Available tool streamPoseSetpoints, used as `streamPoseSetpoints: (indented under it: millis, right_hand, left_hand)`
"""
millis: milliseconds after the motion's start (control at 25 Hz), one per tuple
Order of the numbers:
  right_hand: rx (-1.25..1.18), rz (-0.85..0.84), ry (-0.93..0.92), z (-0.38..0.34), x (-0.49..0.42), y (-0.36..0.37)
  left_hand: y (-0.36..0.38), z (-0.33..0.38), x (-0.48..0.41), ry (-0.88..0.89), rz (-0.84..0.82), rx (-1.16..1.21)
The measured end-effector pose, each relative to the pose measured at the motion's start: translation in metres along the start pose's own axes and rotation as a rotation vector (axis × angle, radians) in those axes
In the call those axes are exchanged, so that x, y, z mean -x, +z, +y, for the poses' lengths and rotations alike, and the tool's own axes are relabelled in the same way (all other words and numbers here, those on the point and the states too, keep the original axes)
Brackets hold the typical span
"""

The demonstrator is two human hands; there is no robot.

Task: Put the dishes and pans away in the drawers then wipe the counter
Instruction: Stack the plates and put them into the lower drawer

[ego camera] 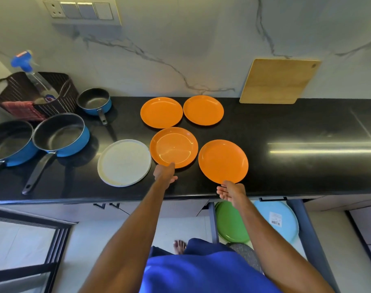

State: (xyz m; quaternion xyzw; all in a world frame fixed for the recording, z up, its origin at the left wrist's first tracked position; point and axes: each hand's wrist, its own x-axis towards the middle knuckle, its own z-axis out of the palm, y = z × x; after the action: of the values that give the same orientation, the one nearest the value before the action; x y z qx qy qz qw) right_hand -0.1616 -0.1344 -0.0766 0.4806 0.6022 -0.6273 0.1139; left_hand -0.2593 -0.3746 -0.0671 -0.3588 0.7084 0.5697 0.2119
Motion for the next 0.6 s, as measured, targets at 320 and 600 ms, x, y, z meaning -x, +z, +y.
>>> streamPoseSetpoints:
  millis: [320, 600]
  right_hand:
    - [-0.18, -0.09, -0.038, -0.012, 0.015, -0.006]
    - [-0.315, 0.119, -0.096, 0.01, 0.043, -0.013]
  left_hand:
    - [0.001, -0.002, -0.018, -0.083, 0.038, 0.189]
    - [-0.027, -0.011, 0.045, 0.025, -0.225, 0.452]
